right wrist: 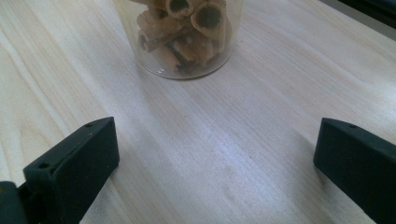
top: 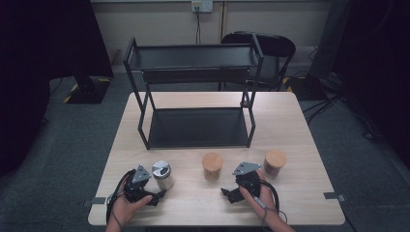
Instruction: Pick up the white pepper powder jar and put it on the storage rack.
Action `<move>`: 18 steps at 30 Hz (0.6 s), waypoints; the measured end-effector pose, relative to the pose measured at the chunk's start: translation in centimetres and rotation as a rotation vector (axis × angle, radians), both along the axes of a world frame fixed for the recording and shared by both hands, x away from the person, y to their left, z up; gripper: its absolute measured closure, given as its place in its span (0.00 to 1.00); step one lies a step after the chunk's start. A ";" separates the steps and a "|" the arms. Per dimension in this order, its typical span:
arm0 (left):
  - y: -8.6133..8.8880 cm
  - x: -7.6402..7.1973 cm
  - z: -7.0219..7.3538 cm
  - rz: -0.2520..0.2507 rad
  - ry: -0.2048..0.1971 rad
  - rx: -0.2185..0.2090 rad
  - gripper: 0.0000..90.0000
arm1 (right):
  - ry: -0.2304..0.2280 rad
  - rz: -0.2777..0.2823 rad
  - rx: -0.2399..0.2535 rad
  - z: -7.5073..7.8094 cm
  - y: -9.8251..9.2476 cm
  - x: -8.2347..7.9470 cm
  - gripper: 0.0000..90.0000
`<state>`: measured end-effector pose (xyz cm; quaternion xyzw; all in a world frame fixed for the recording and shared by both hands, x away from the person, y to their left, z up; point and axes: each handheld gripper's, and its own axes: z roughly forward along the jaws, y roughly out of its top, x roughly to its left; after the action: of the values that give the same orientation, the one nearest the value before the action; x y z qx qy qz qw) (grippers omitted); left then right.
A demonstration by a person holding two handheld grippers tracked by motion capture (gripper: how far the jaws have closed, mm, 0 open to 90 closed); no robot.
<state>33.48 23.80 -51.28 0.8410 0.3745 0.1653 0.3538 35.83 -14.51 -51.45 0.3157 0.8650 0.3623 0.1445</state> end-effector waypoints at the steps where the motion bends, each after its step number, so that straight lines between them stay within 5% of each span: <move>1: 0.0 0.0 0.0 0.000 0.000 -0.002 0.00 | 0.000 0.000 0.000 0.0 0.0 0.0 0.00; 18: 0.5 0.1 0.3 0.025 0.030 -0.069 0.02 | 0.000 0.000 0.000 0.0 0.0 0.0 0.00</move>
<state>33.57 24.25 -50.99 0.8259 0.3958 0.1444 0.3748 35.83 -14.51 -51.45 0.3156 0.8650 0.3624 0.1444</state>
